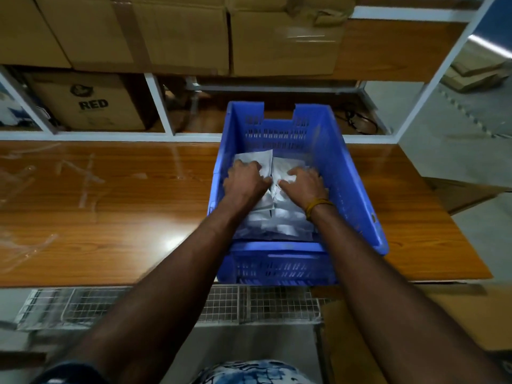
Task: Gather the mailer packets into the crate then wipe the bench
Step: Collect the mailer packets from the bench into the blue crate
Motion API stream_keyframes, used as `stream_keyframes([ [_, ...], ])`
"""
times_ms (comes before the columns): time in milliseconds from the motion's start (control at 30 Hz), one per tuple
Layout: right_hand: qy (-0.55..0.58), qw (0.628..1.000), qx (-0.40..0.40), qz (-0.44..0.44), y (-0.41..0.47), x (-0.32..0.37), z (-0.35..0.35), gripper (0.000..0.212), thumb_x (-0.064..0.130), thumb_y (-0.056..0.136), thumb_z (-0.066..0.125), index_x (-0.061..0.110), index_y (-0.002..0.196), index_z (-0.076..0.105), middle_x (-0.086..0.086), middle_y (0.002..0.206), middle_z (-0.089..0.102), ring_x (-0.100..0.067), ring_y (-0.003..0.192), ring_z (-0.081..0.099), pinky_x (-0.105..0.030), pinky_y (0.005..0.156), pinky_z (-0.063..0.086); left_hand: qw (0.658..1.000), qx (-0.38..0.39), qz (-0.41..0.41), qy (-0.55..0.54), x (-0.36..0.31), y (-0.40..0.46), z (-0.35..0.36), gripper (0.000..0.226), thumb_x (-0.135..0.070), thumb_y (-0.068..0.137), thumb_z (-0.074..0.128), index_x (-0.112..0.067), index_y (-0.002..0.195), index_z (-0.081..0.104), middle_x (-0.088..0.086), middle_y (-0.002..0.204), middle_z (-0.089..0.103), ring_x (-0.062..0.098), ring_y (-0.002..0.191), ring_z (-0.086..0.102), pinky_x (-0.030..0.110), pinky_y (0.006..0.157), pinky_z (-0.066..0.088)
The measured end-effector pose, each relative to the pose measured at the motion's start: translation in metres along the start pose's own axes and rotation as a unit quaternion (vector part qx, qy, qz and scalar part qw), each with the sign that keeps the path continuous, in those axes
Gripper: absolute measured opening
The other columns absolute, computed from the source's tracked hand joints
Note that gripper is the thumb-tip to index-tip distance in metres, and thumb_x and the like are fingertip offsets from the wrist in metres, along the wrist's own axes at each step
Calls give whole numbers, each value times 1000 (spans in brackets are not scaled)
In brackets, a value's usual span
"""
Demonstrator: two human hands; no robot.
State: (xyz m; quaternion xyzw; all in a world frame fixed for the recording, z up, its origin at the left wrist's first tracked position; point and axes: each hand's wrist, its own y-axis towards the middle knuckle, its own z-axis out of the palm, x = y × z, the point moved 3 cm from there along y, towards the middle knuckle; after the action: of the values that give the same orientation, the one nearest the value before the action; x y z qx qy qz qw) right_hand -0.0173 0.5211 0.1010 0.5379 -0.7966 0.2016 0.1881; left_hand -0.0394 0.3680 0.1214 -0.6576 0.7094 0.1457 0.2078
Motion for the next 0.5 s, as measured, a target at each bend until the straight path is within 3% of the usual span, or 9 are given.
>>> stream_keyframes([
  [133, 19, 982, -184, -20, -12, -19, -51, 37, 44, 88, 63, 26, 120, 66, -17, 125, 56, -40, 119, 51, -48, 97, 46, 986, -153, 50, -35, 10, -11, -24, 40, -41, 88, 58, -25, 124, 64, 9, 130, 57, 31, 118, 54, 42, 99, 44],
  [233, -1, 965, -262, 19, -16, -42, -79, 38, 41, 89, 62, 23, 123, 62, -19, 129, 53, -39, 123, 46, -48, 97, 43, 985, -175, 4, 6, 20, -12, -36, 41, -43, 89, 56, -26, 127, 61, 11, 131, 53, 32, 123, 46, 46, 101, 35],
  [333, 10, 969, -241, 50, -1, -65, -84, 44, 41, 89, 63, 16, 125, 59, -23, 126, 56, -41, 120, 49, -49, 94, 44, 991, -126, -47, 15, 29, -2, -37, 47, -45, 89, 57, -25, 131, 57, 15, 134, 47, 36, 125, 42, 50, 105, 35],
  [400, 73, 977, -197, 25, 8, -77, -79, 44, 38, 88, 65, 12, 123, 61, -21, 120, 63, -40, 113, 56, -48, 92, 49, 993, -104, -61, -1, 34, 2, -34, 47, -46, 89, 59, -23, 130, 57, 16, 134, 46, 36, 125, 43, 50, 105, 38],
  [500, 137, 975, -174, -1, 10, -84, -75, 42, 32, 90, 67, 9, 123, 63, -15, 123, 66, -33, 114, 60, -47, 98, 49, 991, -118, -53, -30, 35, 1, -33, 43, -45, 90, 60, -23, 126, 60, 14, 129, 50, 32, 115, 53, 43, 94, 47],
])
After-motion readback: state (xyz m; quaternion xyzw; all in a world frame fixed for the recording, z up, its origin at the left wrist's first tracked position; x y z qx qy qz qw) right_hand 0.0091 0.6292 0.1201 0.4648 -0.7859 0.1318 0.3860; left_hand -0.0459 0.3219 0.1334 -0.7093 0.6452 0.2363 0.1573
